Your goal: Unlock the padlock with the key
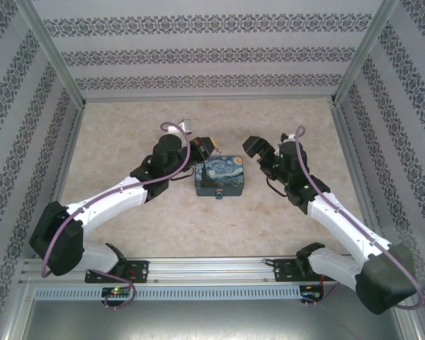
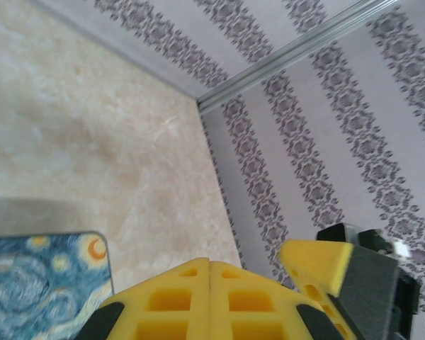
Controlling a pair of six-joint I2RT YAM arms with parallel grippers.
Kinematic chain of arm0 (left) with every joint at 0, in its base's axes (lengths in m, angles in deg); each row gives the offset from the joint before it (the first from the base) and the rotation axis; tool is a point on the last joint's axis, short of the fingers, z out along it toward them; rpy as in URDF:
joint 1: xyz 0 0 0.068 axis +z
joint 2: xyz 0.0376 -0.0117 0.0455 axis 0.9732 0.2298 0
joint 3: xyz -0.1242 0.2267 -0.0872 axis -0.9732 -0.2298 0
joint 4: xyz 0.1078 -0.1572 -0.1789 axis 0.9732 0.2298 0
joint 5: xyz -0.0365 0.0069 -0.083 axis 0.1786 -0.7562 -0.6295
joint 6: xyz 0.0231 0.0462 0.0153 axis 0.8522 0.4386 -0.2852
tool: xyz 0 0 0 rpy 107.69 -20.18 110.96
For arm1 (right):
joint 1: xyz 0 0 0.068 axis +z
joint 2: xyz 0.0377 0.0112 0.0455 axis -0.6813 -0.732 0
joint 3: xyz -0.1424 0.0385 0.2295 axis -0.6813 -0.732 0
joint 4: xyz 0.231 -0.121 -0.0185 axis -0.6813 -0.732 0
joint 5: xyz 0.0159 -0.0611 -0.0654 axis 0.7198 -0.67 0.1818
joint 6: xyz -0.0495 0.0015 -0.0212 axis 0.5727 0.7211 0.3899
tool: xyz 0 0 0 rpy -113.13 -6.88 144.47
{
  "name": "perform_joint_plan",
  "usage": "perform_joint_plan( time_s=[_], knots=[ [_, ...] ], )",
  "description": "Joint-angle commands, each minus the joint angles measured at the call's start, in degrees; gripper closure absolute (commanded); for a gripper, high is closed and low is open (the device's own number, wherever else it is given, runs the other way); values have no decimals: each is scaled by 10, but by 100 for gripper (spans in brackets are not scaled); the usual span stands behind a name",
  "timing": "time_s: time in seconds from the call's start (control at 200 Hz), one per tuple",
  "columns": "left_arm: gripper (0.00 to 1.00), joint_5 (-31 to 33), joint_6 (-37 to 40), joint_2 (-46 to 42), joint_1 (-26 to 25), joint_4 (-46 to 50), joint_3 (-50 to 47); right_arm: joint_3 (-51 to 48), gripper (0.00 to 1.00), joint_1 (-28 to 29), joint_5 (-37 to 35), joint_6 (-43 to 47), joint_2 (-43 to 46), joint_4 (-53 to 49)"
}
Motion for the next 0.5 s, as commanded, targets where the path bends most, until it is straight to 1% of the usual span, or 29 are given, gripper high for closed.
perform_joint_plan(
  time_s=[0.0, 0.18, 0.22, 0.32, 0.415, 0.495],
  knots=[
    [100, 8, 23, 10, 8, -116, -14, 2, 2, -4, 15, -60, -9, 61],
    [100, 6, 3, 42, 9, -198, -23, 3, 2, -3, 50, -75, -23, 121],
    [100, 4, -3, 49, 9, -212, -24, -2, 2, -3, 62, -82, -28, 151],
    [100, 4, -22, 63, 9, -233, -25, -31, 2, 0, 83, -107, -41, 263],
    [100, 4, -43, 72, 9, -241, -25, -42, 7, 4, 101, -112, -55, 325],
    [100, 4, -61, 74, 9, -225, -22, -48, 20, 6, 116, -109, -66, 362]
  ],
)
